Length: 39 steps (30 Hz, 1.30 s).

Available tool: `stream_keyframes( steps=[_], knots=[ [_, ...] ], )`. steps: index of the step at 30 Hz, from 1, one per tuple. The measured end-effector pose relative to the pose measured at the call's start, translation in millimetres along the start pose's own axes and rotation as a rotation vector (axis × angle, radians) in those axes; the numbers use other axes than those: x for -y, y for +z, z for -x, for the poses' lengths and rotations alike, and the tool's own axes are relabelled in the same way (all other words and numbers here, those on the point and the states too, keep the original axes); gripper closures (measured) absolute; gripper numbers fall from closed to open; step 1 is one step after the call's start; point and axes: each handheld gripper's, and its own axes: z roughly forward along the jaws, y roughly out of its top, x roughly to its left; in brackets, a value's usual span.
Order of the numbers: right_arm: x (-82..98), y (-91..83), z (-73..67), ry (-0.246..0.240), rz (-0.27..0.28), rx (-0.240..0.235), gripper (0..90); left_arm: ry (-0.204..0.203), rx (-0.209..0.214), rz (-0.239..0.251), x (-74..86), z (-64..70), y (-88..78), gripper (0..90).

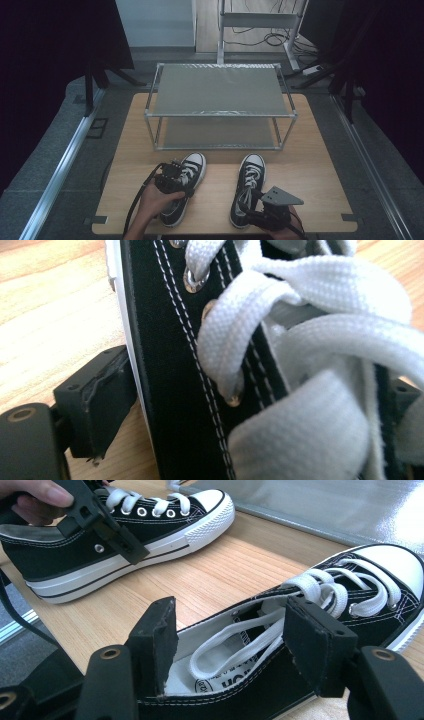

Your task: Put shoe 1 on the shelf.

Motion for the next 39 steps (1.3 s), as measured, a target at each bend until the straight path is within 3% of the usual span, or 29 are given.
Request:
stream_keyframes(
  steps=[6,14,26,39],
  knots=[
    [0.6,0.7,1.5,0.003,-0.002,0.001,38.9,0.027,0.057,0.017,1.7,1.1,-3.6,11.3],
    [0.9,-1.4,4.6,0.015,0.007,0.009,38.9,0.066,0.086,0.050,-0.9,1.5,-17.3,11.4],
    [-2.6,-10.8,8.3,0.024,0.048,0.002,38.9,0.141,0.145,0.107,-11.1,21.1,-41.6,11.5],
    [-3.4,-13.1,11.5,0.032,0.053,0.008,38.9,0.187,0.153,0.146,-29.0,32.5,-64.4,11.6]
  ],
)
